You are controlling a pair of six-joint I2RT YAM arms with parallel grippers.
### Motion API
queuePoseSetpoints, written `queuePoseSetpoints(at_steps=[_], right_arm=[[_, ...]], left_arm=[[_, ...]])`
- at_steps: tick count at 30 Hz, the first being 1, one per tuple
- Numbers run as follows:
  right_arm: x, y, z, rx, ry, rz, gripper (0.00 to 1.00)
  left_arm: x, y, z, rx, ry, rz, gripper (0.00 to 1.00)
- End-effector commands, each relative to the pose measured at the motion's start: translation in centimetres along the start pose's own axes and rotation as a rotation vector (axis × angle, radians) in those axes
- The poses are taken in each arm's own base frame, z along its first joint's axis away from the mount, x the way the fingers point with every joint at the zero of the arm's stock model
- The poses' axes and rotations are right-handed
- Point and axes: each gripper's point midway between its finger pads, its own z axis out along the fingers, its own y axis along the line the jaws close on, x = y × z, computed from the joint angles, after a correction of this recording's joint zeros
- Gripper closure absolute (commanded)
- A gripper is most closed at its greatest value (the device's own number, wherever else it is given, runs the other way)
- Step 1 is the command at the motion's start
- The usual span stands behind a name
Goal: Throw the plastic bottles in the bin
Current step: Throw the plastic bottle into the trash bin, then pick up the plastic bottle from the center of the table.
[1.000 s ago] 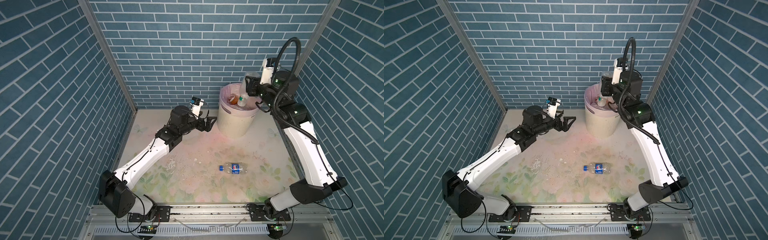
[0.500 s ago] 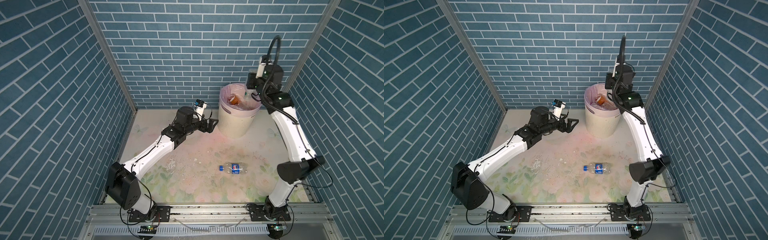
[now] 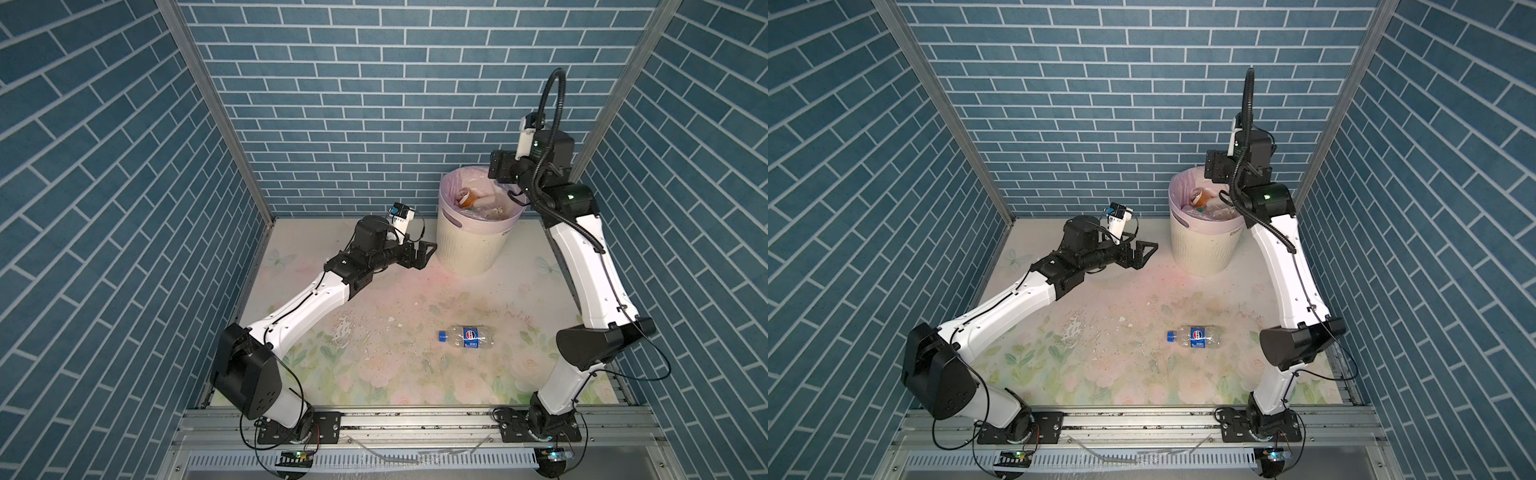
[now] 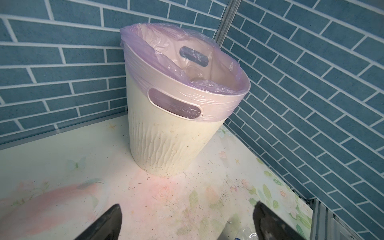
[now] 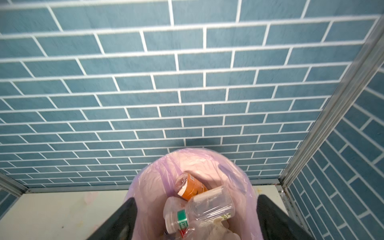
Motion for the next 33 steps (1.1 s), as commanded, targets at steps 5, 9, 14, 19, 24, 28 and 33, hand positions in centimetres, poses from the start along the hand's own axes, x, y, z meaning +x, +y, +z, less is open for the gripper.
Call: queuePoseSetpoints(at_steps=[5, 9, 14, 19, 24, 28, 33], right_arm=[[1.0, 0.5, -0.3, -0.024, 0.020, 0.013, 0.08], [1.6, 0.5, -0.6, -0.031, 0.032, 0.012, 0.07], [3.2, 0.2, -1.3, -0.027, 0.068, 0.005, 0.03], [5.9, -0.6, -2.8, -0.013, 0.127, 0.003, 0.01], [9.3, -1.6, -4.8, 0.008, 0.202, 0.000, 0.01], [12.5, -2.8, -6.9, 0.041, 0.275, -0.006, 0.01], [16.6, -4.3, -9.2, 0.089, 0.363, 0.005, 0.01]], left_arm=[[0.6, -0.7, -0.3, 0.008, 0.023, -0.007, 0.01], [0.9, -0.7, -0.1, 0.006, 0.038, -0.010, 0.01], [1.9, -1.0, 0.4, 0.017, 0.090, 0.003, 0.01], [4.0, -2.4, 1.3, 0.015, 0.181, 0.093, 0.01], [6.7, -4.7, 2.3, 0.041, 0.265, 0.192, 0.01], [9.7, -6.4, 3.2, 0.044, 0.349, 0.311, 0.01], [13.5, -8.3, 4.3, 0.093, 0.437, 0.411, 0.01]])
